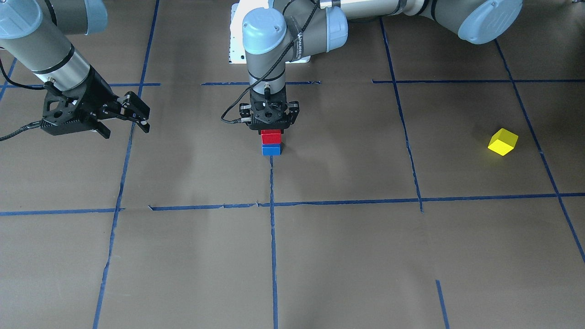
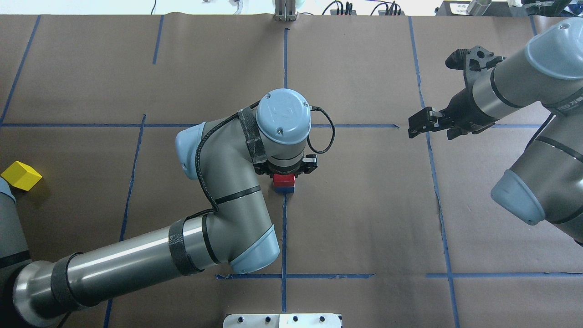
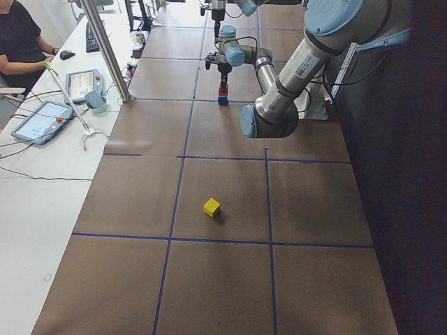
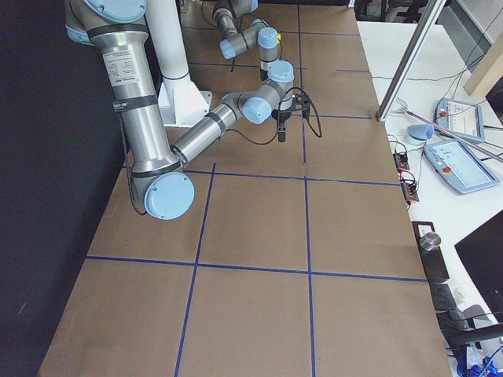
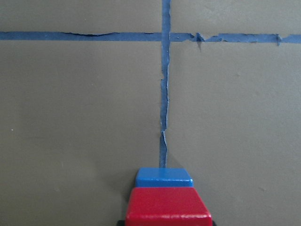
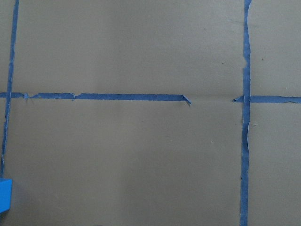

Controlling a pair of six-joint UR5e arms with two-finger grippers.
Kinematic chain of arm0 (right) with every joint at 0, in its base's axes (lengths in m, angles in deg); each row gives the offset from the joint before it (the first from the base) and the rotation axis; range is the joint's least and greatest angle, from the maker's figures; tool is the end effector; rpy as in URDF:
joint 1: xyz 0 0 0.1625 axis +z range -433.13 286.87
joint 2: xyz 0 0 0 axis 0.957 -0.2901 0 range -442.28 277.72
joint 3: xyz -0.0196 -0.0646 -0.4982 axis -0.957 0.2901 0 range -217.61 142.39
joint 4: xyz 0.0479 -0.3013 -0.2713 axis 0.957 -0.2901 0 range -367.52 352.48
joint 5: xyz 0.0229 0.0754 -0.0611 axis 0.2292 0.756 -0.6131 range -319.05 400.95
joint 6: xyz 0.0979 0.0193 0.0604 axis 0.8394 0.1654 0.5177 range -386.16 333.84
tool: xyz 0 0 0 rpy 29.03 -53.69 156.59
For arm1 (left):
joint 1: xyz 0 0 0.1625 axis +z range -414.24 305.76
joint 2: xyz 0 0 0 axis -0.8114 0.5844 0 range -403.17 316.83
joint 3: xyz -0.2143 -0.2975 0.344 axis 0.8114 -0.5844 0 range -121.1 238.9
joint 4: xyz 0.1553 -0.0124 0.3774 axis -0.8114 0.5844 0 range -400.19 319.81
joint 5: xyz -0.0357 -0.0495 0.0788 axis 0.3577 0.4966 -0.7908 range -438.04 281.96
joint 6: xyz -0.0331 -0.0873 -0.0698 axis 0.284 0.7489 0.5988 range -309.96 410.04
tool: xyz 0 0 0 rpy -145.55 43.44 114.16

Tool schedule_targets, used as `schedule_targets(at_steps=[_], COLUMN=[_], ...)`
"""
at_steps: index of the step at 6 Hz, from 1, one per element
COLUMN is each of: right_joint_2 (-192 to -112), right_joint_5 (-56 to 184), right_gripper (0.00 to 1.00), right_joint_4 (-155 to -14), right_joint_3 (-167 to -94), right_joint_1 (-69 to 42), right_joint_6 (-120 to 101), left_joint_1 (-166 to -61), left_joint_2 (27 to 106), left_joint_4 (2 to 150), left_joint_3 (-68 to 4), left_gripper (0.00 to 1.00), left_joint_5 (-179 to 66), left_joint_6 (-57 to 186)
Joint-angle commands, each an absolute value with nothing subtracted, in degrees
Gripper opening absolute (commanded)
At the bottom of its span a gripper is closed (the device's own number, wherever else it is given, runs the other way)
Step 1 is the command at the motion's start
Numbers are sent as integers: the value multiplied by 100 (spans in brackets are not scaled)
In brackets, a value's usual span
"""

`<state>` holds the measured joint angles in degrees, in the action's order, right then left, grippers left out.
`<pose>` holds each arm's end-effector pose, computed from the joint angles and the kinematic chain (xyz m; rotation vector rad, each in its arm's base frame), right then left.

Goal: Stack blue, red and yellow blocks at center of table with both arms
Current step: 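Carry the red cube with the left gripper onto the blue cube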

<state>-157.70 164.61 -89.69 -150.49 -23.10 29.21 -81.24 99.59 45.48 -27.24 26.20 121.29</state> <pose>-0.3148 -0.4825 0.4118 0.1051 -0.9393 0.0164 0.6692 -0.4583 0.1865 0.0836 0.8044 -0.0395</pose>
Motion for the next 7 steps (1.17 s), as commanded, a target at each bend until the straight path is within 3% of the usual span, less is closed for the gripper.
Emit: schedule_targets(at_steps=[1,3,4,6,7], right_joint_2=[-15769,-15752,-15743,-15734,-15725], right_joint_5=[16461,16452,16452,16461,16461], right_gripper=[100,100,100,100,100], right_joint_4=[-8969,-8969,-8969,-8969,-8969], right_joint_3=[-15038,-15038,-15038,-15029,-15029], right_joint_1=[-2321,-2321,-2321,-2321,-2330], right_joint_6=[2930,2930,2930,2930,2930], left_joint_1=[-8113,-8096,-8095,-8078,-8078], left_joint_2=[9956,9948,9939,9939,9939], left_joint_4=[4603,4603,4603,4603,4612], left_joint_3=[-2679,-2670,-2662,-2662,-2662], left_gripper=[4,9,19,77,98], left_joint_5=[2620,2620,2620,2611,2611], left_joint_6=[12123,12150,12150,12149,12150])
